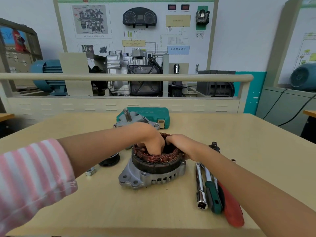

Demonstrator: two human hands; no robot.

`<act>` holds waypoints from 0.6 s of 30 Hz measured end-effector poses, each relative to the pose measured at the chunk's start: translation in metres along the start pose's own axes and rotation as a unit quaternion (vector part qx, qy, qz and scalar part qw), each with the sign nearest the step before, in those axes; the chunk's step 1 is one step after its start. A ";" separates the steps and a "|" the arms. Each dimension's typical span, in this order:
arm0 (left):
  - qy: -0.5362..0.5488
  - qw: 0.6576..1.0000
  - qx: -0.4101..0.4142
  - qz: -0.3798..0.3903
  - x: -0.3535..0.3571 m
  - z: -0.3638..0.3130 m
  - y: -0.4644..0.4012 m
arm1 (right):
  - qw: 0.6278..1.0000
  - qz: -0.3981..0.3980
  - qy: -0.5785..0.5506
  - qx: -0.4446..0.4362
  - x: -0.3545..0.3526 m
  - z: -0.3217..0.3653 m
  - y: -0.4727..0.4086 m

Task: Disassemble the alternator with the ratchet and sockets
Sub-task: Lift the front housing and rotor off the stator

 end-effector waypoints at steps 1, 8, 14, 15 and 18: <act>-0.021 1.000 0.000 -0.003 0.000 -0.001 -0.001 | 1.000 0.001 -0.002 -0.001 0.000 0.000 0.000; -0.040 0.997 0.058 -0.035 0.002 -0.005 -0.004 | 1.000 0.001 -0.005 0.004 -0.001 -0.001 -0.002; 0.008 0.996 0.074 -0.039 -0.011 0.000 0.008 | 1.000 0.007 -0.009 -0.003 -0.001 -0.002 -0.003; -0.005 0.997 0.070 -0.027 -0.009 0.000 0.008 | 1.000 0.008 -0.013 -0.002 -0.001 -0.002 -0.003; -0.071 0.995 0.067 -0.037 -0.003 -0.008 0.001 | 1.000 0.005 -0.004 0.000 0.001 -0.001 -0.003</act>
Point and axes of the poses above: each hand's wrist, its own y-axis away from the middle knuckle, its own x-axis out of the palm, z = x × y, the point moved 7 cm from there along -y, towards the middle knuckle, and after that the axes turned 5 degrees about x, right-handed, at the moved point
